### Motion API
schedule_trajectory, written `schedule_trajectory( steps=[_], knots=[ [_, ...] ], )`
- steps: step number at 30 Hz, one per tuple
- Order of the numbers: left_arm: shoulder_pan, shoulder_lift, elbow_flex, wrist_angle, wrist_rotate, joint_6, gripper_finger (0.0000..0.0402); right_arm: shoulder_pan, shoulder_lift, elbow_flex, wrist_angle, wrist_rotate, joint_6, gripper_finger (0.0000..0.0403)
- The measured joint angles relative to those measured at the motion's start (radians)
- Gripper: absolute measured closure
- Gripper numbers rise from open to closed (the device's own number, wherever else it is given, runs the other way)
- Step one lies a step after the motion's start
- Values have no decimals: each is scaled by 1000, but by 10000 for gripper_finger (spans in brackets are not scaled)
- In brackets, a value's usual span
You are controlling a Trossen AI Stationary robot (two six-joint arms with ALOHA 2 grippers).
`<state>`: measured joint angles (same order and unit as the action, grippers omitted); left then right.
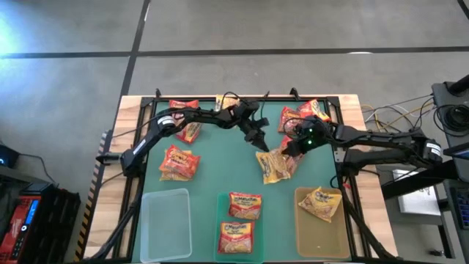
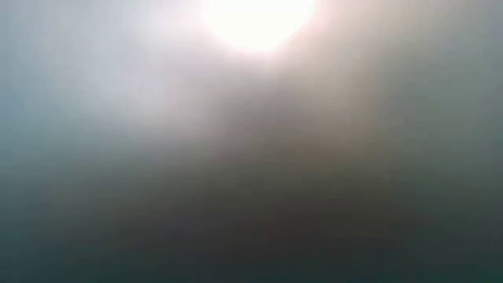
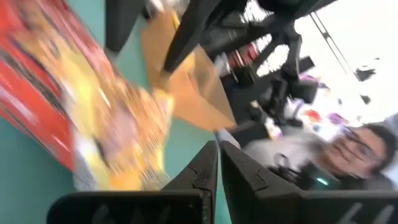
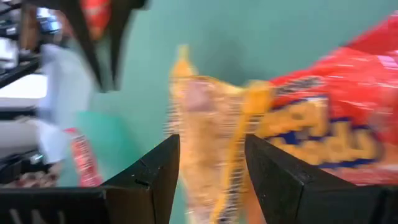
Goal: Sort Maruchan noodles
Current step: Put the yellow noodle pack into the orange bin
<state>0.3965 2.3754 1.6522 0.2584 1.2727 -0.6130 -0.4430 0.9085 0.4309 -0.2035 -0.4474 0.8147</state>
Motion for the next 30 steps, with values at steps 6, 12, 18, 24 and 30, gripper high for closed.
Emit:
schedule_trajectory(
  steps=[6, 12, 18, 24, 30],
  knots=[
    [-39, -88, -85, -280, -120, 301, 383, 76, -18, 40, -7, -6, 3, 232],
    [-79, -297, -213, -379, -518, 511, 396, 109, -18, 51, -2, 7, -58, 232],
    [-144, -482, -482, -139, -803, 410, 399, 109, -18, 51, 0, 6, -57, 232],
    [-176, -573, -755, 348, -996, 276, 400, 109, -18, 51, 0, 6, -56, 232],
    [-207, -563, -877, 658, -940, 184, 400, 109, -17, 51, 0, 5, -56, 232]
  ],
)
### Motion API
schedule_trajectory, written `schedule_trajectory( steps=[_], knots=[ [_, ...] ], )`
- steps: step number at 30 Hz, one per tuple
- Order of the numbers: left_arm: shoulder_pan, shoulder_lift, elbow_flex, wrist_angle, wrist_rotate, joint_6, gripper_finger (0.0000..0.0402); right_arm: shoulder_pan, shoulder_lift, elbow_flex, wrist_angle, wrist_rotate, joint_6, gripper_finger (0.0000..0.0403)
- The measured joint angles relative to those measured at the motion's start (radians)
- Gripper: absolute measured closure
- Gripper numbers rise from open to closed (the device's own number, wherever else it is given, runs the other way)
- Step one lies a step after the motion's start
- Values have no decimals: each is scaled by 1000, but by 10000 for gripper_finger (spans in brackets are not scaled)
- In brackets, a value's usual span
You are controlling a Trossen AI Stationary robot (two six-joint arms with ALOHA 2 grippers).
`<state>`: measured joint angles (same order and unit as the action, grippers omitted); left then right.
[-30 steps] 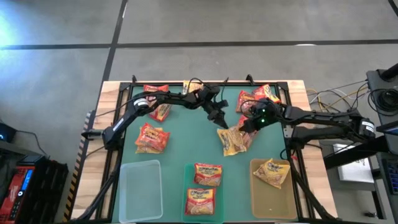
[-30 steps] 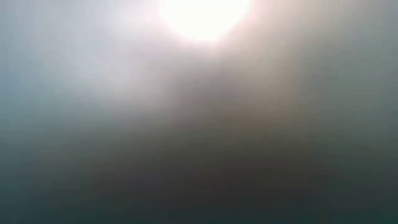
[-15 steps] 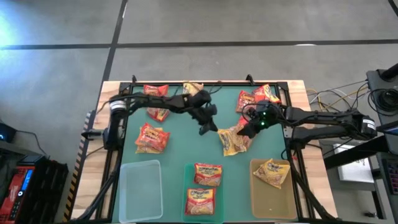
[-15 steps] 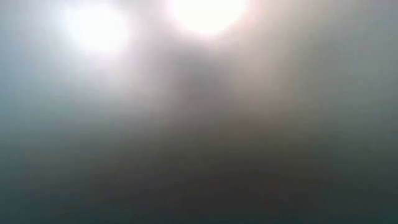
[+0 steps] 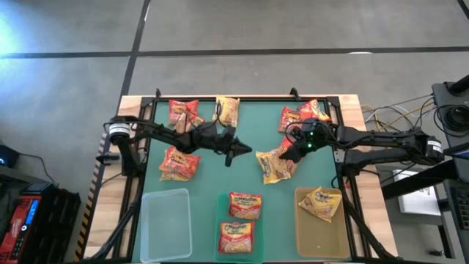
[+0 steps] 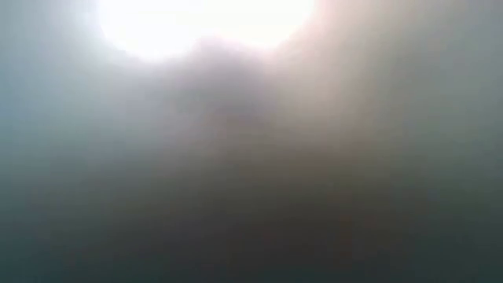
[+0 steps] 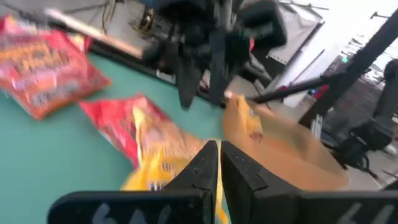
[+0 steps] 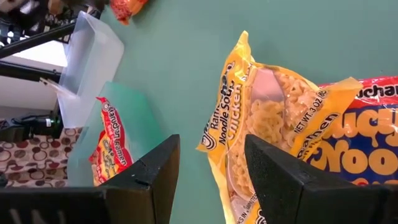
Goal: Sort Maruchan noodles
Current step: Put the yellow noodle pack into the orange bin
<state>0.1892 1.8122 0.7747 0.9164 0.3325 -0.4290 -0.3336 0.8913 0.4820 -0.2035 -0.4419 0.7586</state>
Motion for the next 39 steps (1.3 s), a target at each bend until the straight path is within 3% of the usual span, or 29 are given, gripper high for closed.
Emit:
schedule_trajectory(
  steps=[6, 14, 19, 22, 26, 34, 39],
  knots=[
    [-25, -1, -63, 0, -66, 2, 371, 0, 0, 0, 1, 0, 0, 232],
    [-38, -1, -74, -17, -69, 24, 258, 0, 0, 0, 1, 0, 0, 232],
    [-41, 0, -24, -153, -85, -172, 183, 0, 0, 0, 1, 0, 0, 232],
    [-54, 24, 9, -175, -124, -208, 158, 0, 0, 0, 1, 0, 0, 232],
    [-76, 107, 61, -166, -137, -273, 149, 0, 0, 0, 2, 0, 0, 232],
    [-69, 226, 86, -14, -147, -344, 172, 0, 0, 0, 1, 0, 0, 232],
    [-55, 276, 113, -17, -157, -392, 176, 0, 0, 0, 2, 0, 0, 232]
  ],
)
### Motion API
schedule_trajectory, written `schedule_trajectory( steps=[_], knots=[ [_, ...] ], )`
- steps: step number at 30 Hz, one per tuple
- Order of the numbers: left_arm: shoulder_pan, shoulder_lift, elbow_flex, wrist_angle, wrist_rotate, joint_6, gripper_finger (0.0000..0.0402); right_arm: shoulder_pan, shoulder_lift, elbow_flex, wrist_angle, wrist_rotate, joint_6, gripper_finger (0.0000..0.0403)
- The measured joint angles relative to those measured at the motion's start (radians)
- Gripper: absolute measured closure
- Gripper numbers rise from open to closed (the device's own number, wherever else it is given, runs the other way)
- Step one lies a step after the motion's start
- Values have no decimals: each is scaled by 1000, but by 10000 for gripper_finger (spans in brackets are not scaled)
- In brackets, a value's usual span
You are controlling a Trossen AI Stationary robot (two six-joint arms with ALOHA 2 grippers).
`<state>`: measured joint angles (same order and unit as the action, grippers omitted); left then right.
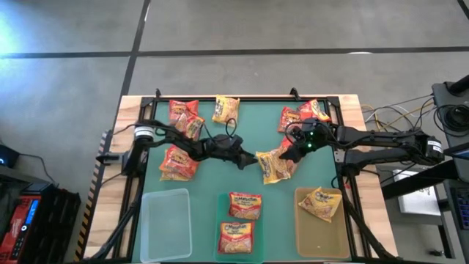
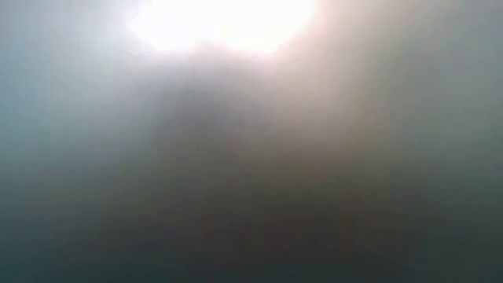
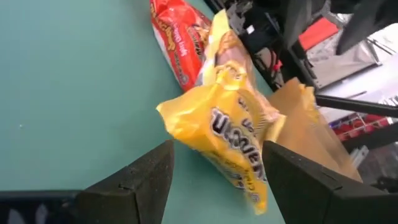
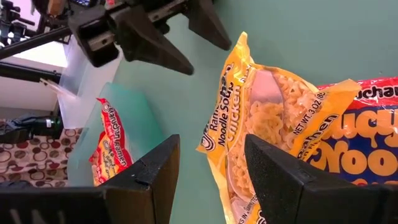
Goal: Sort Maruchan noodles
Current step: Put the yellow noodle pack into the orange bin
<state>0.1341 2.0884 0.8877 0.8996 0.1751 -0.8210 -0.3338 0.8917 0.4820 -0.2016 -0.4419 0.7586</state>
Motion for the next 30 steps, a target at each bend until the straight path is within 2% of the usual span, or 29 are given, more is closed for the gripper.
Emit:
schedule_trajectory(
  steps=[3, 7, 12, 16, 19, 22, 25, 30],
  knots=[
    [-1, 31, 32, 5, 3, -35, 176, 0, 0, 0, 2, 1, -7, 232],
    [-2, 55, 63, 1, 7, -65, 176, 0, 0, 0, 12, 76, 1, 232],
    [0, 57, 72, -21, 16, -81, 176, 0, 0, 0, 25, 98, 8, 232],
    [2, 52, 70, -66, 52, -101, 176, -1, 2, 0, 23, 182, 29, 232],
    [3, 44, 70, -91, 72, -117, 176, 0, 2, 0, 14, 166, 22, 232],
    [2, 32, 68, -119, 82, -123, 176, 0, 2, 0, 1, 73, -33, 232],
    [0, 20, 67, -141, 104, -105, 176, 4, 2, 0, -31, 49, -13, 232],
    [-25, 18, 85, -169, 109, 79, 179, 7, 2, 0, -92, 58, -16, 232]
  ],
)
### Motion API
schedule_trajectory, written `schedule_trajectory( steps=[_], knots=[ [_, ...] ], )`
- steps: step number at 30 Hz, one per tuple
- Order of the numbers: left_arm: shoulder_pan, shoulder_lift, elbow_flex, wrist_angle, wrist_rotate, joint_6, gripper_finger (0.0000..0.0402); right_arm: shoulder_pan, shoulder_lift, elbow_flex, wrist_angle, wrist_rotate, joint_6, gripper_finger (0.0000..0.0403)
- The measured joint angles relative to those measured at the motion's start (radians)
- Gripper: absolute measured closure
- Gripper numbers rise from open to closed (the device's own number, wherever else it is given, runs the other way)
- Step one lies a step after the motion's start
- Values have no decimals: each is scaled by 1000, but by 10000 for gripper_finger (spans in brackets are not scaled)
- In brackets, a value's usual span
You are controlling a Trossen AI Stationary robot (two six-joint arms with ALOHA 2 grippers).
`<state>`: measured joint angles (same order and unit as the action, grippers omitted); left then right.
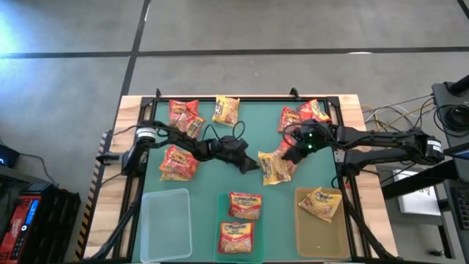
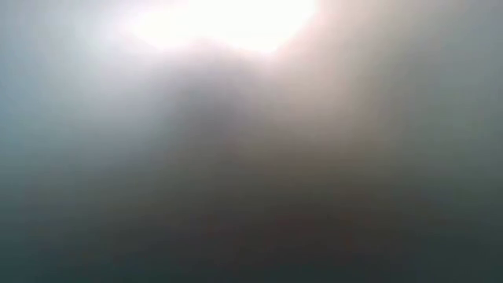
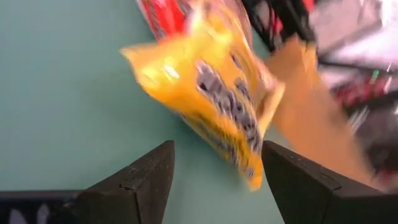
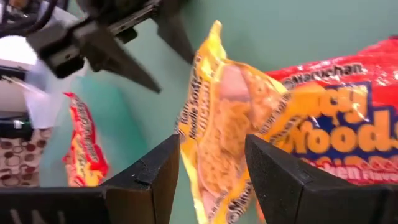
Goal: Sort Maruchan noodles
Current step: Put the yellow noodle pack into the orange bin
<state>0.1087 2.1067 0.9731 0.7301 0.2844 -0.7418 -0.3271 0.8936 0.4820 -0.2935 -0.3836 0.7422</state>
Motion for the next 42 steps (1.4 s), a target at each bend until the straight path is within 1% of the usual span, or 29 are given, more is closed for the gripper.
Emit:
schedule_trajectory(
  steps=[4, 9, 11, 15, 18, 22, 27, 30, 35, 38, 42],
  knots=[
    [-23, 2, 46, -17, -5, 240, 188, 0, -2, 0, -49, 35, -52, 232],
    [-47, 2, 91, -62, -16, 415, 204, 0, -2, -1, -174, 70, -71, 232],
    [-60, 2, 110, -87, -44, 478, 210, 0, -2, -2, -180, 70, -65, 232],
    [-85, 1, 158, -180, -141, 619, 220, 0, -2, -3, -160, 71, -55, 232],
    [-99, 1, 186, -209, -188, 707, 226, 0, -2, -3, -161, 71, -50, 232],
    [-102, 1, 199, -236, -263, 731, 231, 0, -2, -3, -141, 71, -37, 232],
    [-100, 3, 178, -252, -426, 724, 236, 0, -2, -3, -90, 71, -2, 232],
    [-100, 22, 177, -242, -482, 714, 238, 0, -2, -3, -80, 71, 18, 232],
    [-99, 74, 191, -214, -488, 699, 240, 0, -2, -3, -58, 71, 51, 232],
    [-99, 95, 190, -236, -489, 696, 240, 0, -2, -3, -51, 72, 84, 232],
    [-99, 100, 186, -233, -488, 697, 240, 2, -2, -3, -49, 72, 138, 231]
  ],
)
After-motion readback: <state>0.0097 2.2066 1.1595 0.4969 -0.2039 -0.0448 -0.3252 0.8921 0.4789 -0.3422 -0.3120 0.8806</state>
